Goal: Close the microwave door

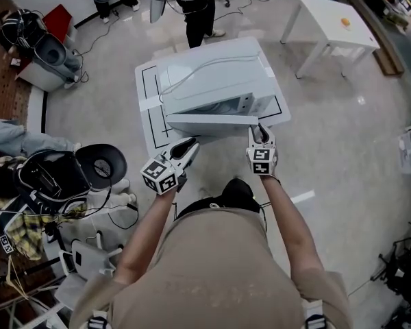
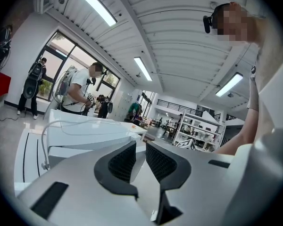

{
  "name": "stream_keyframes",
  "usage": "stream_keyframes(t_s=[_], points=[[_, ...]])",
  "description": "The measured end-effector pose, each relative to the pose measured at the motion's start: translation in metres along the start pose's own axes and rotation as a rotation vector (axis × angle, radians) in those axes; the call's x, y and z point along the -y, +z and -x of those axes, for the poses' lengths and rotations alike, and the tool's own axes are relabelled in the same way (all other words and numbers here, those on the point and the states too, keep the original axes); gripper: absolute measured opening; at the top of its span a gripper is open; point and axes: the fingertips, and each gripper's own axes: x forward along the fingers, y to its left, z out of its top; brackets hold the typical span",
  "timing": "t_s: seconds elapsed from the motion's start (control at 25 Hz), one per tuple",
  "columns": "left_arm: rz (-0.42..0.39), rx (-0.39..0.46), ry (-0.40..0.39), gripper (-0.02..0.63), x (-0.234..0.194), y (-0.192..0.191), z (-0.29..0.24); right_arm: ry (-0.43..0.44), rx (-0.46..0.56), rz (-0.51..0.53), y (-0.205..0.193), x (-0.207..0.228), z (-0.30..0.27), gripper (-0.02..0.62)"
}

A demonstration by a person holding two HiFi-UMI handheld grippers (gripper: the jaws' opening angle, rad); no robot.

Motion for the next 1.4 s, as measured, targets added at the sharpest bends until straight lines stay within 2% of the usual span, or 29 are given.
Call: stream_keyframes(t_s=[0.36, 0.64, 1.0, 1.24, 1.4], points=[[0.036, 0.001, 0.097, 0.055, -0.026, 0.016, -0.033, 0.086, 0.0, 0.036, 0.018, 0.016, -0.039, 0.109], [0.059, -0.015, 0.142, 0.055, -0.031, 0.012, -0.052, 0.116, 0.025, 0.045, 0.021, 0.021, -0.059, 0.109], [0.041, -0.037, 0.172, 0.055, -0.041, 0.013, -0.056, 0.05, 0.025, 0.108, 0.027, 0.032, -0.068, 0.112], [0.047, -0.026, 0.185, 0.055, -0.046, 0.017, -0.065, 0.012, 0.035, 0.243, 0.034, 0.034, -0.075, 0.123], [0.052, -0.023, 0.19, 0.055, -0.047, 0.023, -0.064, 0.001, 0.038, 0.263, 0.04, 0.032, -0.073, 0.124]])
